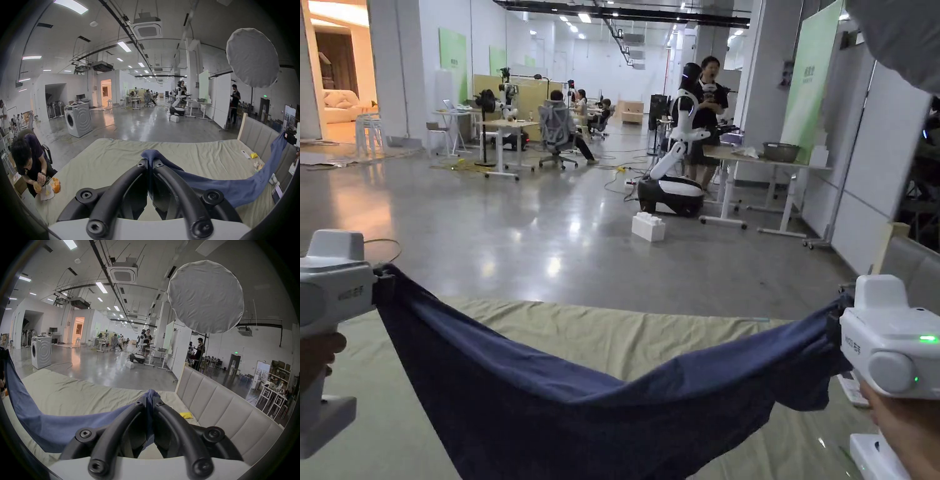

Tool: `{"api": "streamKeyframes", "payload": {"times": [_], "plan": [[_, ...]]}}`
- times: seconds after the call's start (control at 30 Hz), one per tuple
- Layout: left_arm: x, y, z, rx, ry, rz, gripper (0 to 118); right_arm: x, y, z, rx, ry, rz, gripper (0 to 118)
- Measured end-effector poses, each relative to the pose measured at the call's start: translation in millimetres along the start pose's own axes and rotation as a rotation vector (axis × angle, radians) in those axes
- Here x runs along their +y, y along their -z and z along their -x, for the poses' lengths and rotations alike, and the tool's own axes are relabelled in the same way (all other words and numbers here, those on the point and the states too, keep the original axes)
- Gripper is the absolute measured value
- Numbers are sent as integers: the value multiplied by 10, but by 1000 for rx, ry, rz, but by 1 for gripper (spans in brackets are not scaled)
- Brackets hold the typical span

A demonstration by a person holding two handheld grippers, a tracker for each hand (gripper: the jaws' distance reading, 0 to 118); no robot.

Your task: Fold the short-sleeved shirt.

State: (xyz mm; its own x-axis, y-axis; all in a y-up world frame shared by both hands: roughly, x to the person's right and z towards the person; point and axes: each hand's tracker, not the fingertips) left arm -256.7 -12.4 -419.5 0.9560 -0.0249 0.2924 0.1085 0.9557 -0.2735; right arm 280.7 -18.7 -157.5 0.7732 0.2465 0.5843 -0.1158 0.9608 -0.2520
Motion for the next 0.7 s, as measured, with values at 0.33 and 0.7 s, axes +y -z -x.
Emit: {"api": "streamKeyframes", "payload": {"times": [0.33,0.7], "plan": [[227,236,205,53,-45,8,5,365,305,-86,-22,34,-16,6],[526,680,-32,64,-33,-13,5,692,839,155,-12,10,-41,6]]}}
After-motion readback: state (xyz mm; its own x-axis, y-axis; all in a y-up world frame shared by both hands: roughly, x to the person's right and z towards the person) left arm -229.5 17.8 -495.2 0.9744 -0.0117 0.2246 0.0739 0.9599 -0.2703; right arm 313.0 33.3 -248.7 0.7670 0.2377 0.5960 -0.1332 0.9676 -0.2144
